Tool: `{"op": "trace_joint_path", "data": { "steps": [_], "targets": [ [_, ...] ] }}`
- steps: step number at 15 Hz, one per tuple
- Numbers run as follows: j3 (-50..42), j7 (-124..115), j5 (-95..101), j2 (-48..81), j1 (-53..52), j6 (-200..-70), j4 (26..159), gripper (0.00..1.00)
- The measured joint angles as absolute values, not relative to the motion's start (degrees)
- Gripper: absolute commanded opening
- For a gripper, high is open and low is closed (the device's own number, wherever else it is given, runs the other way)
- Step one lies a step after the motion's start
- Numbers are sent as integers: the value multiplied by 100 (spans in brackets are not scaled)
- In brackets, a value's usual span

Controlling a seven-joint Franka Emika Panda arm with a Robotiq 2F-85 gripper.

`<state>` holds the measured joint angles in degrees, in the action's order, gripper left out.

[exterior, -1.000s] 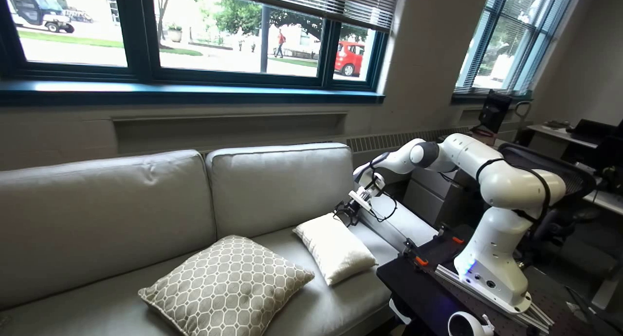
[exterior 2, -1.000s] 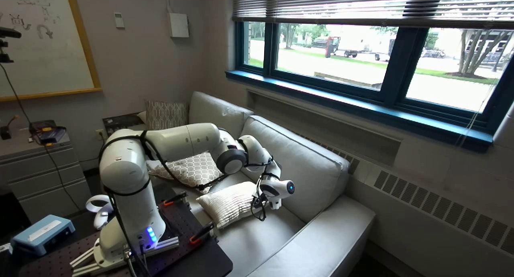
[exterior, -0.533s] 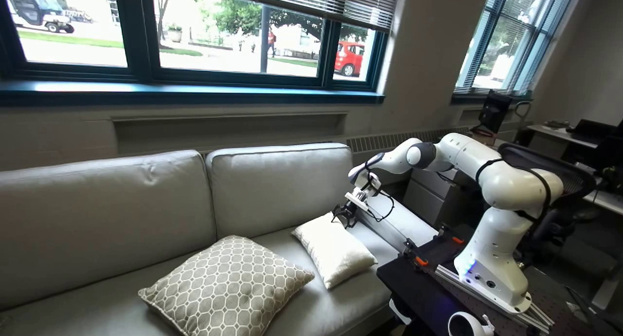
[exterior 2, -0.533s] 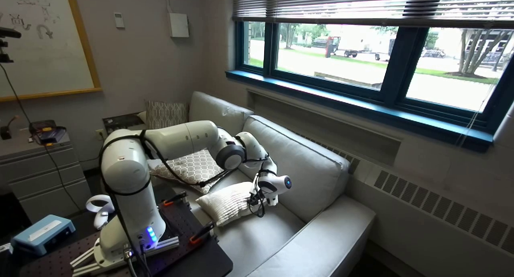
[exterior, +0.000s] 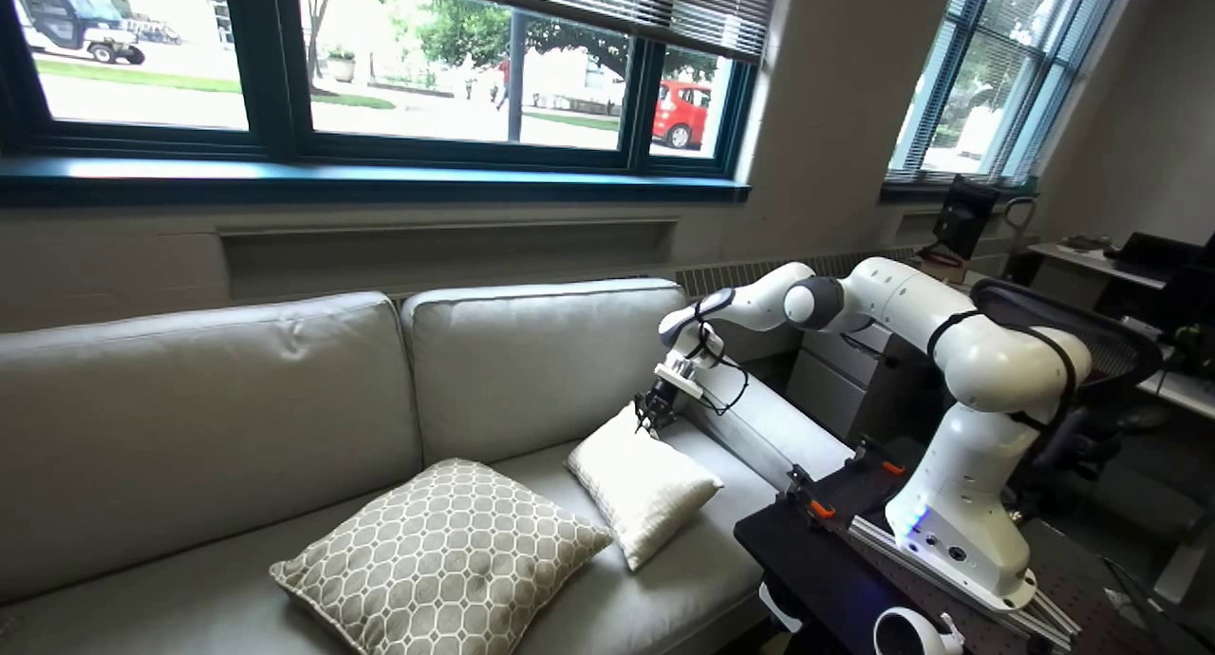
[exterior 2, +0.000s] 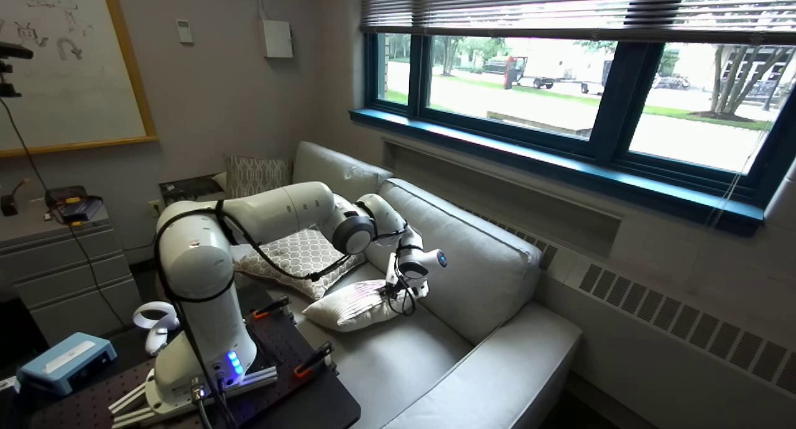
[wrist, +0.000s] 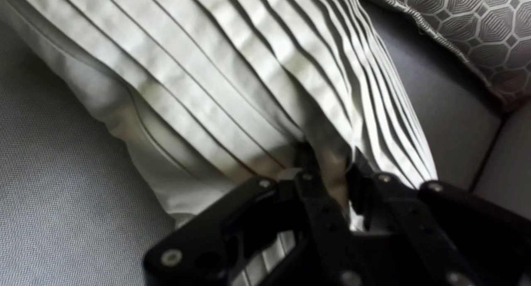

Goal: Put the pillows upright against the armrest

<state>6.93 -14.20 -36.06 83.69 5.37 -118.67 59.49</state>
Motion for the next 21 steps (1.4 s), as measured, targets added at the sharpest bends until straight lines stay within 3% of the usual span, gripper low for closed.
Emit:
{"op": "trace_joint_path", "data": {
  "steps": [6,11,21],
  "targets": [
    [679,-1562,-3364,8364,407,-11949,5635,3],
    [422,-1826,-3364,8026,80,-13337,5793,3],
    [-145,-2086,-4052,6647,53,-16324,8549,0]
  ]
}}
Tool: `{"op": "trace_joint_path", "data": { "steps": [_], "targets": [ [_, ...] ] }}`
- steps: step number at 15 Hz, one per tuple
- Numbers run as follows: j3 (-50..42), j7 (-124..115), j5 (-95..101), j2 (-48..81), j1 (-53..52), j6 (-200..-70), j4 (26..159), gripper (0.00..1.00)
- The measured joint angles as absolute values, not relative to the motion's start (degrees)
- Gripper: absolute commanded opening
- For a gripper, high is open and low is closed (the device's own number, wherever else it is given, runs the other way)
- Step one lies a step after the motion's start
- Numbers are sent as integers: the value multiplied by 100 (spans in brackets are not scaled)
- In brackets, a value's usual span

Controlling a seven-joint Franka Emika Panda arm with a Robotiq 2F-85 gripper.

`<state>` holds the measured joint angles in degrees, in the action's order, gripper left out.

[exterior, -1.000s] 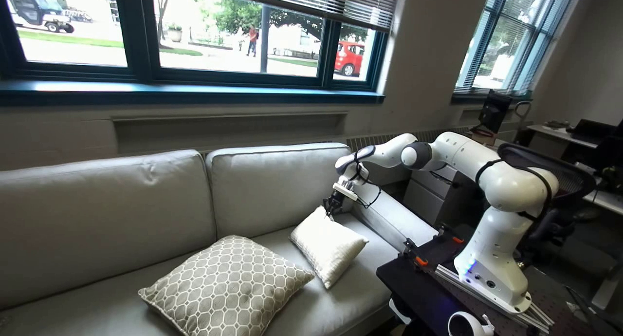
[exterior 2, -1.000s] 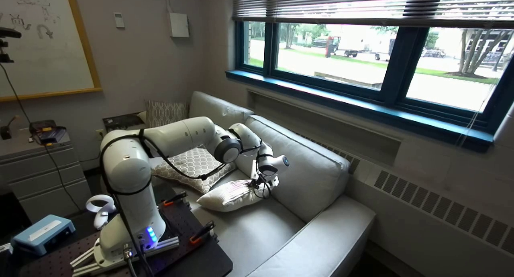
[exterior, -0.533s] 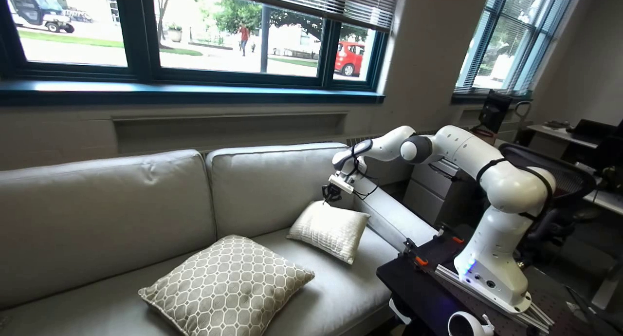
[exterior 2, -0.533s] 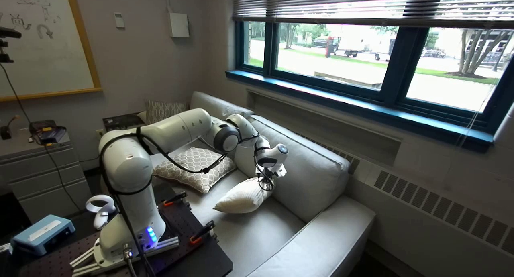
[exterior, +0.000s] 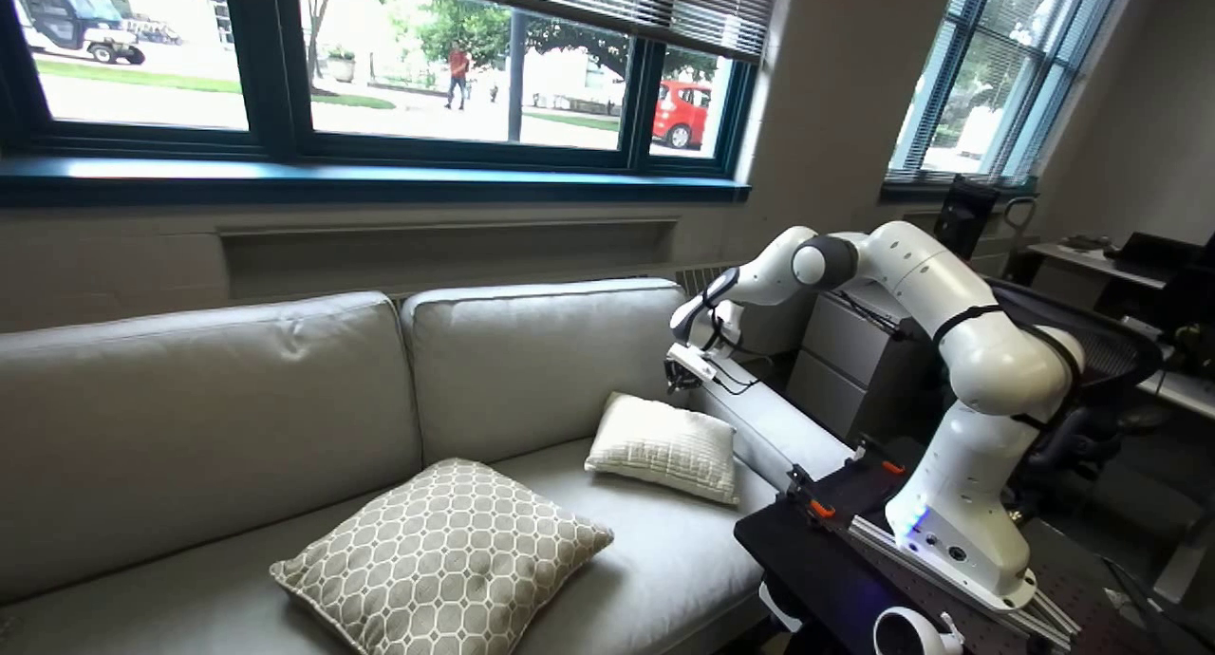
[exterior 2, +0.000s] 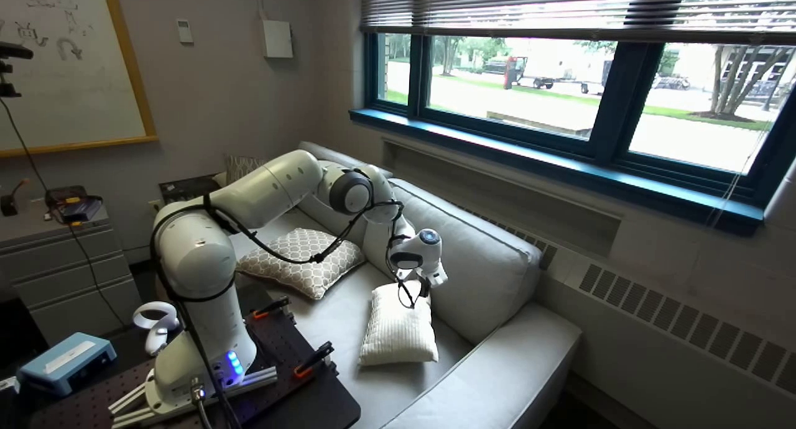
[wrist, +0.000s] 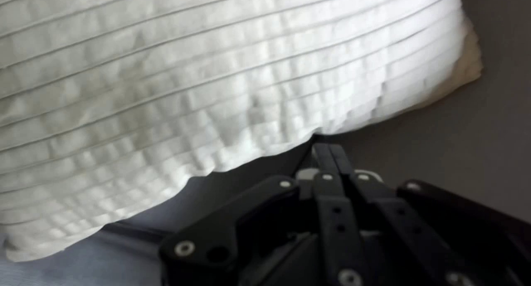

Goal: Put the pillows upright against the armrest

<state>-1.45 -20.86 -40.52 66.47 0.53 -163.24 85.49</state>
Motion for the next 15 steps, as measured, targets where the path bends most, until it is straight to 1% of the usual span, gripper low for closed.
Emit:
{"op": "trace_joint_path", "data": {
  "steps": [1,2,4,7,8,12,13,15],
  "targets": [
    [-143,-2110,-4075,6529,63,-16581,8840,27],
    [-124,-2112,-4078,6401,71,-16755,9130,26],
    [-30,-2035,-4051,6089,82,-16870,9706,37],
    [99,-1806,-3783,5627,93,-16674,10329,59],
    [122,-1728,-3634,5515,121,-16461,10416,68],
    [-88,-1734,-2863,5327,175,-15667,10422,96],
    [-216,-1779,-2606,5330,130,-15599,10393,100],
    [-674,-2079,-2001,5364,-179,-15559,10304,100]
  ]
}}
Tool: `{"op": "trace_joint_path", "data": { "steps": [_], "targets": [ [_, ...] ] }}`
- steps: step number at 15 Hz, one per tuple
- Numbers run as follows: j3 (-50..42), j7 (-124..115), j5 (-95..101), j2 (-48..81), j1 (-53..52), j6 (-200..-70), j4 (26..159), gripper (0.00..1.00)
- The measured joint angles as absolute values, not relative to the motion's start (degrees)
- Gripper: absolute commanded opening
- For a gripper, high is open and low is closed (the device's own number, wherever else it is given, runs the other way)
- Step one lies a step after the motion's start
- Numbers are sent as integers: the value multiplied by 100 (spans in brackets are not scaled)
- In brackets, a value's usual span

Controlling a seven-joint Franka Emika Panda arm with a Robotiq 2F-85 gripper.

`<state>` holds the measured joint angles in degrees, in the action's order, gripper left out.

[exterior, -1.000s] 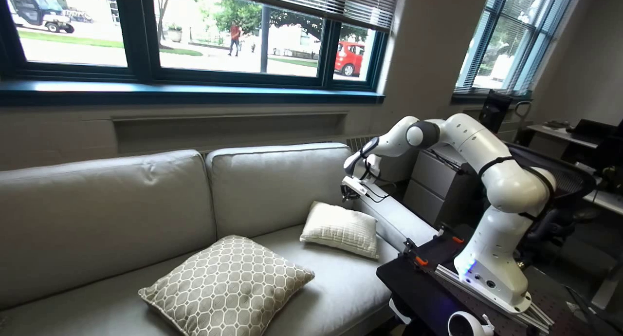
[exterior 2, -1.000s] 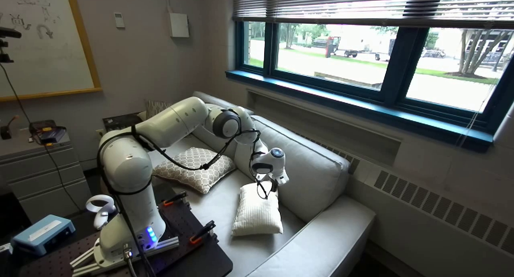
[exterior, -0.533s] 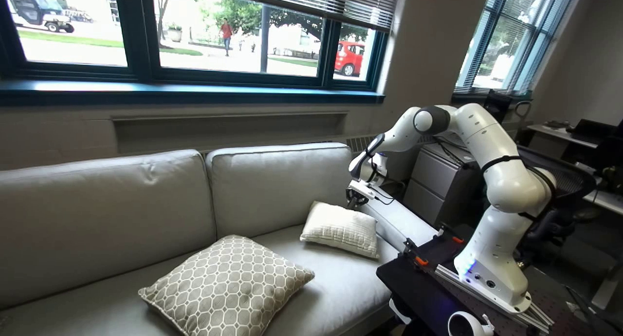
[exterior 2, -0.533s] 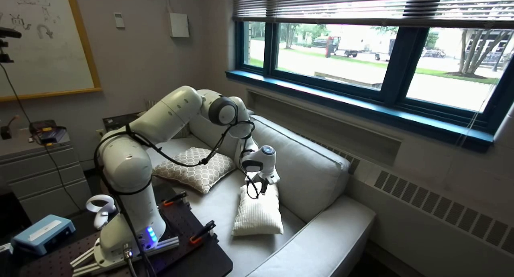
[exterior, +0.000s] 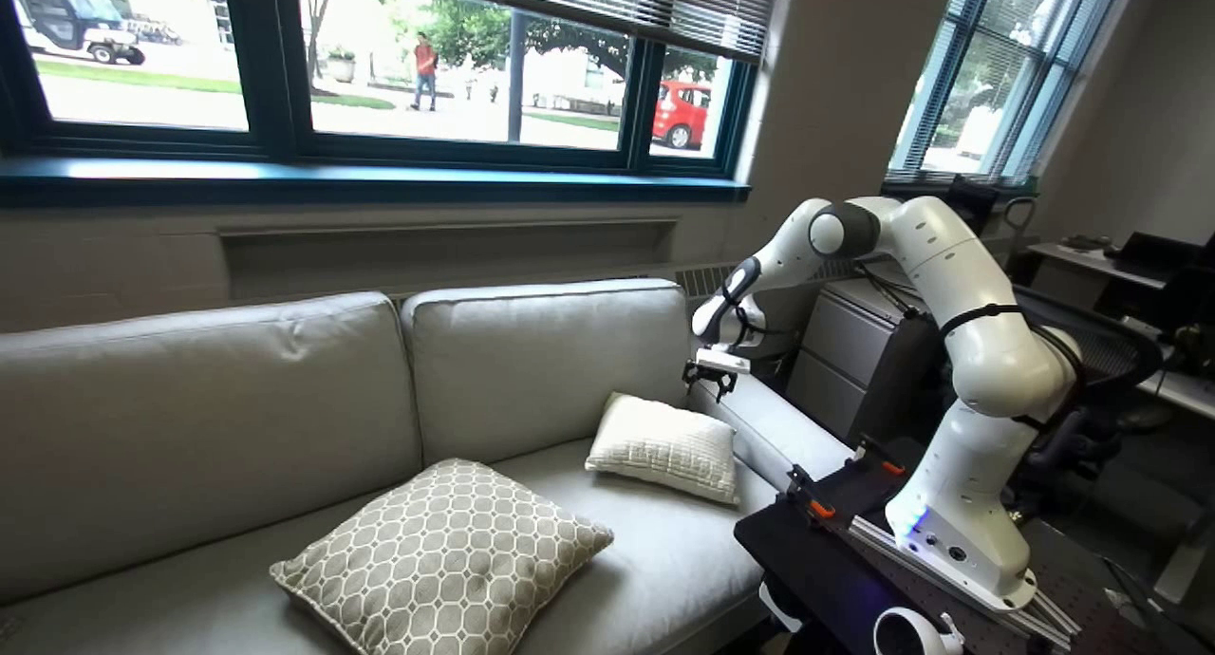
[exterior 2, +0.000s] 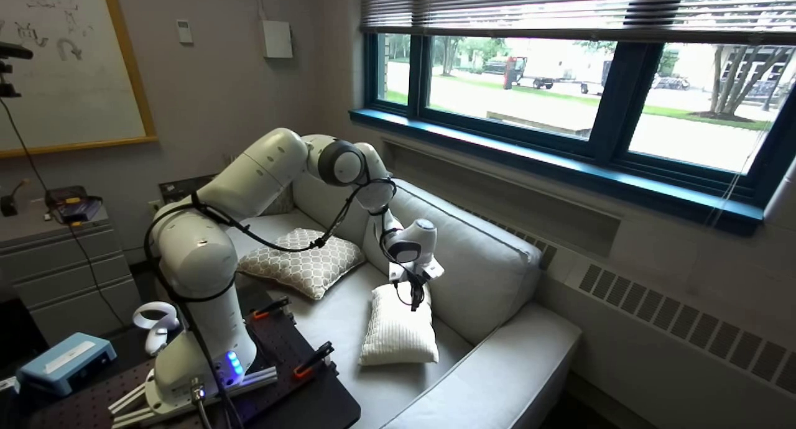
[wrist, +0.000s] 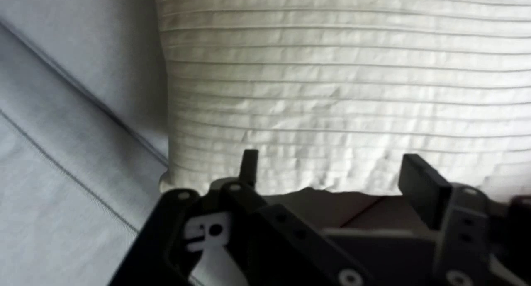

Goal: Put the pillows upright against the armrest

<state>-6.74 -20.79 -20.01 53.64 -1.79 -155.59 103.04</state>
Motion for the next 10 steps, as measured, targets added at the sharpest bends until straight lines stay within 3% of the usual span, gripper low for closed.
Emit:
{"op": "trace_joint_path", "data": {
  "steps": [5,10],
  "targets": [
    [-1678,-2901,-686,5665,-1350,-15093,9822,100],
    [-1781,-2900,-374,5729,-1634,-14988,9742,100]
  ]
}}
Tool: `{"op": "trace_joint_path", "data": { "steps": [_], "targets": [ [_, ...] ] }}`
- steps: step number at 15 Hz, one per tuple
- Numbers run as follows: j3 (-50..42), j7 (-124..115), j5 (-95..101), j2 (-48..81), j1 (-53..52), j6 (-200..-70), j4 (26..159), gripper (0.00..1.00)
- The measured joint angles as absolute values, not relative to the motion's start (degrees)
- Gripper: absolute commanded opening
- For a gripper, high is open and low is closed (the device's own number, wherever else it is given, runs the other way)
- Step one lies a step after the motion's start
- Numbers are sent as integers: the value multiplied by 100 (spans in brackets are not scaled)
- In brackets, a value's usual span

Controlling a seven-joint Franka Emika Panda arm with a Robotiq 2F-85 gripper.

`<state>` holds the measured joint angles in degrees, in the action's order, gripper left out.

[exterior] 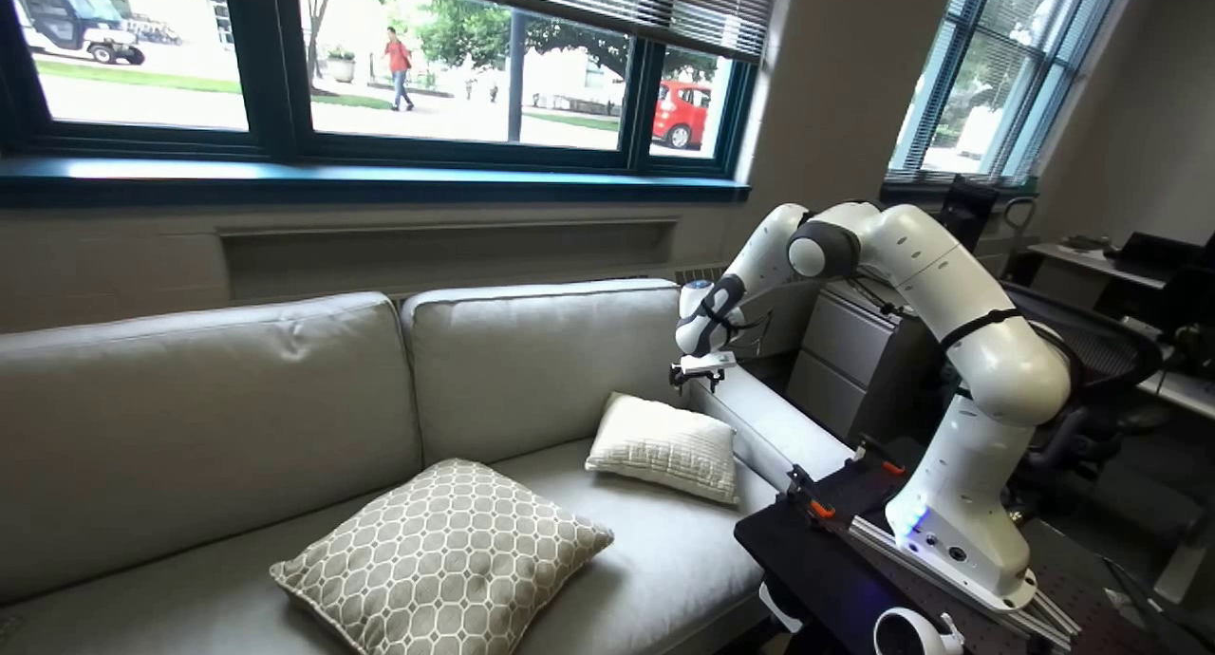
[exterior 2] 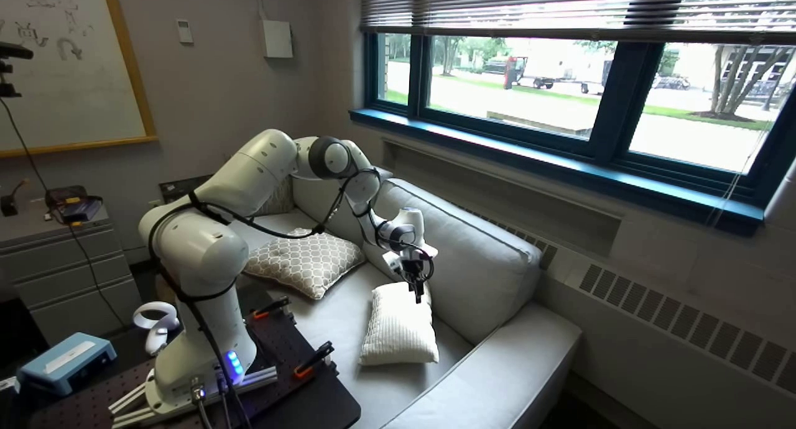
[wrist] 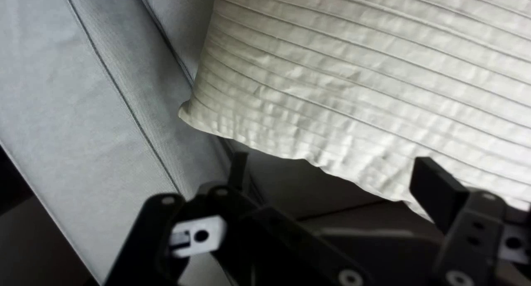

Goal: Put the pillows upright against the armrest

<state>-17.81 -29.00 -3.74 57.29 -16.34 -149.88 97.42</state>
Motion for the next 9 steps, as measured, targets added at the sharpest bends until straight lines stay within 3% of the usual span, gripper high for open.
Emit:
{"op": "trace_joint_path", "data": {
  "steps": [9],
  "targets": [
    [-1253,-788,646,6144,-907,-15496,9202,100]
  ]
}}
